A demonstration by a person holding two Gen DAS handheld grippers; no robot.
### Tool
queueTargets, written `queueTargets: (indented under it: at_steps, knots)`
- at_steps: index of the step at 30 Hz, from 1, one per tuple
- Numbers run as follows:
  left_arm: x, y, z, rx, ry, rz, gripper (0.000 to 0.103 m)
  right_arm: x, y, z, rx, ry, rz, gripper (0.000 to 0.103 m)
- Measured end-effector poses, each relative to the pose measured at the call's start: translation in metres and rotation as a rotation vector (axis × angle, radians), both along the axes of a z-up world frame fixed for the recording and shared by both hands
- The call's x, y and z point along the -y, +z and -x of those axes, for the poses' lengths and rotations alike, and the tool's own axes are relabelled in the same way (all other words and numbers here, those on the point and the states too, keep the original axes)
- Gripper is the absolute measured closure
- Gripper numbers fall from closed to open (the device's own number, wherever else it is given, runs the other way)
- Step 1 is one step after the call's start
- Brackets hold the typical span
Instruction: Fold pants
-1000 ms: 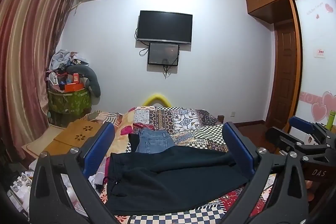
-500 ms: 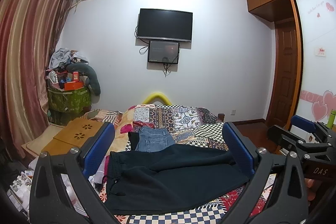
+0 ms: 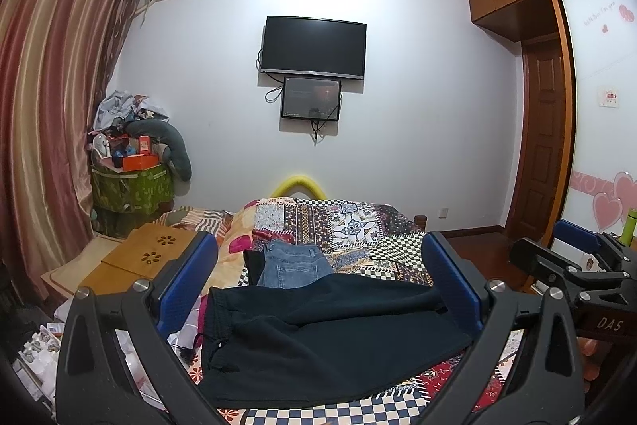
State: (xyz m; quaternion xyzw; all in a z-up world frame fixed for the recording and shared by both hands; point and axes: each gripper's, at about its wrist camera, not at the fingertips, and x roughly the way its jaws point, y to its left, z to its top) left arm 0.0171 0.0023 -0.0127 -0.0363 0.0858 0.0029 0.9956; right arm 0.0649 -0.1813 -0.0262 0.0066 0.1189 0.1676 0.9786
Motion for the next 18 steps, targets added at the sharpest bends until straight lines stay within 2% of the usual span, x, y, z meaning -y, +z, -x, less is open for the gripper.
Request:
queueTargets:
  at_steps: [18]
  knots:
    - [-0.0017,0.0023,-0.0014,-0.001,0.005,0.004,0.0,0.0032,0.0016,-0.0006,0.001,-0.001,0.001,0.0]
